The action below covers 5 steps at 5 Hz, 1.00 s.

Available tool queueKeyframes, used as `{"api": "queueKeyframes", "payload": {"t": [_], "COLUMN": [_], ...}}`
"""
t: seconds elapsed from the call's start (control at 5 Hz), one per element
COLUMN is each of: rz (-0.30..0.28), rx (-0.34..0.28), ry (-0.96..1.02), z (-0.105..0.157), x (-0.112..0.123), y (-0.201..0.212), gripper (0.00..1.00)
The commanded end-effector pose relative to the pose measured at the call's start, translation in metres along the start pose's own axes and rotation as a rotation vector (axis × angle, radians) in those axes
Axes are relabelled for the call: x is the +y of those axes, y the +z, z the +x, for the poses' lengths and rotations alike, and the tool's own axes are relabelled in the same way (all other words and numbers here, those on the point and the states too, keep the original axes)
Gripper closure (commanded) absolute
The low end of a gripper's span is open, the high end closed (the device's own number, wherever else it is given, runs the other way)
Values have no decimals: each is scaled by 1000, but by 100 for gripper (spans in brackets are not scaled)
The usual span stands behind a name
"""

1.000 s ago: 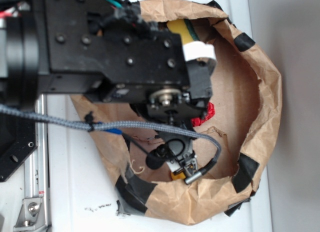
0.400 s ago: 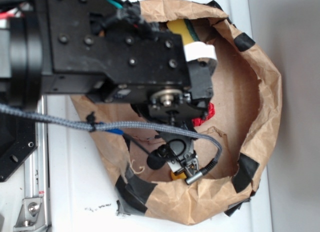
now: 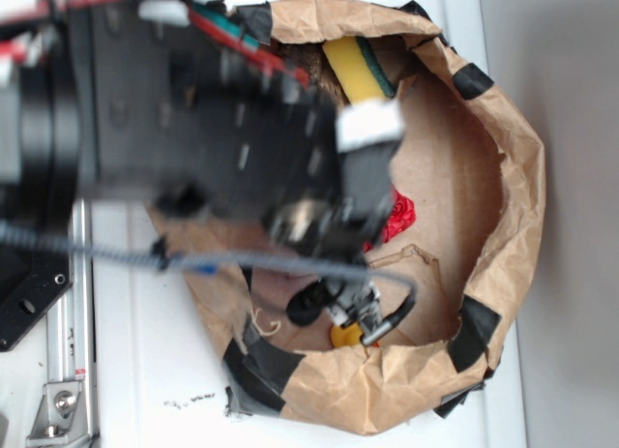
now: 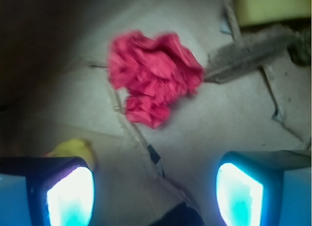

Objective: Grab the yellow duck.

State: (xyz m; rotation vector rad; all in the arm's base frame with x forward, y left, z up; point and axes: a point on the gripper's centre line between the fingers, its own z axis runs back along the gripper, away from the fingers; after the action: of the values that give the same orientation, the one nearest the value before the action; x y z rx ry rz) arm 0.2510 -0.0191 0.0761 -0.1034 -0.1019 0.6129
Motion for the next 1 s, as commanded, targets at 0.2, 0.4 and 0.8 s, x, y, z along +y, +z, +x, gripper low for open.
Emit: {"api": "queueKeyframes", "payload": {"t": [0.2,0.4,0.8], "rz": [-115,-74,-60], "rx": [40,48,71], "ry": [-30,-37,-62], "z": [5,0,-2], "x": [-8,-18,-26], "y": [4,-10,-24], "gripper": [0,0,0]}}
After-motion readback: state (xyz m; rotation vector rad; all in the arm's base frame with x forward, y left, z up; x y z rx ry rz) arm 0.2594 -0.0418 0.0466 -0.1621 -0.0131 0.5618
